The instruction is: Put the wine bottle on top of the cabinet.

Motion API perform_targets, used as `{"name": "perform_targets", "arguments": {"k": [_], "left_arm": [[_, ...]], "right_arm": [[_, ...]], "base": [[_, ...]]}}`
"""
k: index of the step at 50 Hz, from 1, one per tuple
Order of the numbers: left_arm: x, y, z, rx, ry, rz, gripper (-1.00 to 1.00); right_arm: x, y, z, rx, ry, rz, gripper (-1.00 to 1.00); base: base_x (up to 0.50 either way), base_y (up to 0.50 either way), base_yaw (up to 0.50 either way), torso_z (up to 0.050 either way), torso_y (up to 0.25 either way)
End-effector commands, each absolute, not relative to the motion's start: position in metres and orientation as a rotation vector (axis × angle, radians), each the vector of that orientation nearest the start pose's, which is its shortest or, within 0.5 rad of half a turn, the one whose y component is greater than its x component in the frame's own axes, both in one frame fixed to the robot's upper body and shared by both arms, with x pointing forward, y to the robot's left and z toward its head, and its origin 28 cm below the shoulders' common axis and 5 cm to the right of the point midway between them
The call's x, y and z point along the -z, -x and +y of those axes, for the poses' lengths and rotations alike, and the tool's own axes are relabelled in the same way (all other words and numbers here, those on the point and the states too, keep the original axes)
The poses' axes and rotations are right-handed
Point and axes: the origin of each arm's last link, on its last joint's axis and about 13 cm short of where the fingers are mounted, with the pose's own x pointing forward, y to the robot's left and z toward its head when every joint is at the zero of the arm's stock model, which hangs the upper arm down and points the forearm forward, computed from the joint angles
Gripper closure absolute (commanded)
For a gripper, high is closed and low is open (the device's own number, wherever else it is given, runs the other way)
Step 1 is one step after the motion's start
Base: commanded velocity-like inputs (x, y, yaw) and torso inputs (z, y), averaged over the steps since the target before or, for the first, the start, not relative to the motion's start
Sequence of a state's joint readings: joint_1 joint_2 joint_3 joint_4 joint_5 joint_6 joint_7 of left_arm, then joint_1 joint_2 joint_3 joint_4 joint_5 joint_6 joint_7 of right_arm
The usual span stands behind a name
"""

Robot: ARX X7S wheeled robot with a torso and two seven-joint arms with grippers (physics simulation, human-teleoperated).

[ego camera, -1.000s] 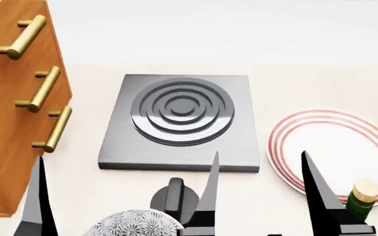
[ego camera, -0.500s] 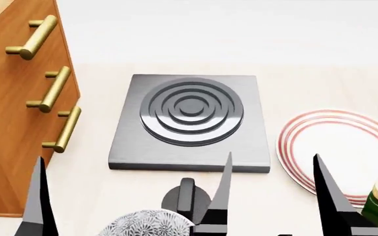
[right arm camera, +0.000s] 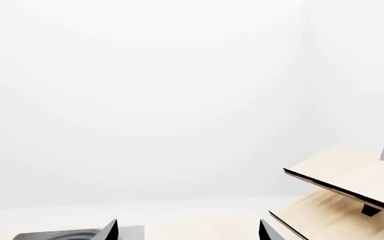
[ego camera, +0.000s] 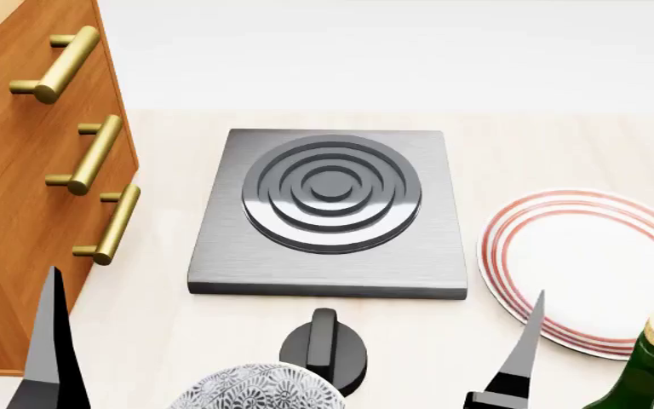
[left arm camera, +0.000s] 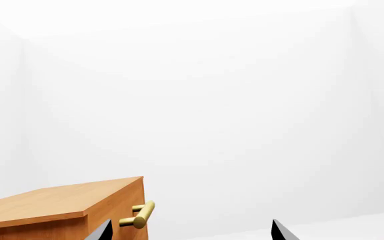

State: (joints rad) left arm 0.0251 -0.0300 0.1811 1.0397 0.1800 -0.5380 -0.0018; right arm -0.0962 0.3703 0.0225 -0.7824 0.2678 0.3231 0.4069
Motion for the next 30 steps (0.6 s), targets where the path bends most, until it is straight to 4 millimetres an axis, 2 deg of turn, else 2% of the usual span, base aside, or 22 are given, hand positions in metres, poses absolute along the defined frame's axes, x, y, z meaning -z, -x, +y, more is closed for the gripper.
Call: {"name": "perform_targets", "arguments": {"k": [1, 22, 30], "left_arm": [[-0.179, -0.150, 0.192, 0.045, -0.092, -0.521, -1.00], [-0.180, -0.149, 0.194, 0.039, -0.099, -0.532, -1.00], [-0.180, -0.149, 0.193, 0.039, -0.100, -0.530, -1.00]], "right_arm": [[-0.131, -0.168, -0.155, 0.271, 0.104, -0.327, -1.00], [-0.124, -0.190, -0.160, 0.275, 0.124, -0.290, -1.00], [-0.115, -0.200, -0.165, 0.293, 0.118, -0.265, -1.00]], "base": [[0.00, 0.00, 0.00, 0.000, 0.000], [0.00, 0.00, 0.00, 0.000, 0.000], [0.00, 0.00, 0.00, 0.000, 0.000]]}}
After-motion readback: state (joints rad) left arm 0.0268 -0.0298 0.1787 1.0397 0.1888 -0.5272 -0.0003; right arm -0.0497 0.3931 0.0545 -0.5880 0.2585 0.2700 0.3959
